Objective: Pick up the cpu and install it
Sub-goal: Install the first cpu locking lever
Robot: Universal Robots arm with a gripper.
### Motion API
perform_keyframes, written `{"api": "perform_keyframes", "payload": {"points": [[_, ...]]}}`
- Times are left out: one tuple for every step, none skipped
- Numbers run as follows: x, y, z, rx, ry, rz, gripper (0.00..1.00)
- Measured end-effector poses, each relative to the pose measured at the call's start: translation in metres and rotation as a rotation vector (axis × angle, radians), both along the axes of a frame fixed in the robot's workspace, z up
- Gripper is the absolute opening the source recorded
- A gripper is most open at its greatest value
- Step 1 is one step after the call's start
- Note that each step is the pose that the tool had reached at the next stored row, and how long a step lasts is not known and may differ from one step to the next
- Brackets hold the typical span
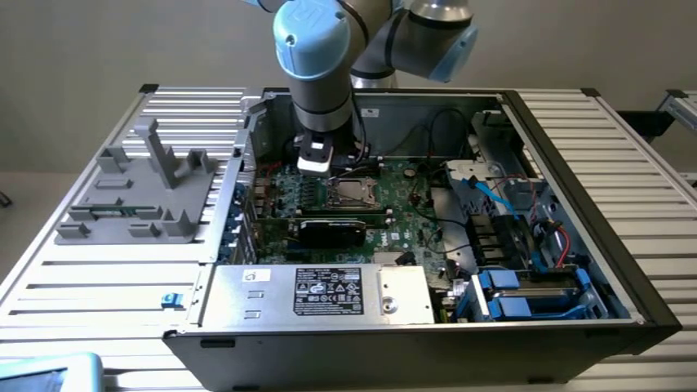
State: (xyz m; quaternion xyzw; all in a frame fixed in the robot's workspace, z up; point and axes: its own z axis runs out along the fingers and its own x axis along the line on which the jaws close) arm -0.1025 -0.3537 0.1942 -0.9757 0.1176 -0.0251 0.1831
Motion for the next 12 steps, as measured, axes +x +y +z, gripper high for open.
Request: {"api": "perform_keyframes", "payload": {"points": [[0.0001, 0.0000, -0.0002, 0.0000, 0.0000, 0.000, 0.12], [0.0002, 0.0000, -0.0004, -0.0002, 0.0001, -0.001, 0.12], [0.0004, 0.0000, -0.0005, -0.0002, 0.0001, -0.001, 0.12], [0.0007, 0.0000, -0.0006, -0.0003, 0.0001, -0.001, 0.12], [0.0010, 0.0000, -0.0007, -0.0004, 0.0001, -0.002, 0.12], [0.0013, 0.0000, -0.0008, -0.0004, 0.0000, -0.002, 0.12], [0.0017, 0.0000, -0.0008, -0.0005, -0.0001, -0.003, 0.12], [0.0021, 0.0000, -0.0008, -0.0007, -0.0001, -0.003, 0.12], [0.0025, 0.0000, -0.0008, -0.0008, 0.0000, -0.004, 0.12], [0.0030, 0.0000, -0.0009, -0.0008, -0.0001, -0.004, 0.12], [0.0033, 0.0000, -0.0009, -0.0008, -0.0002, -0.005, 0.12], [0.0034, 0.0000, -0.0010, -0.0008, -0.0002, -0.005, 0.12]]}}
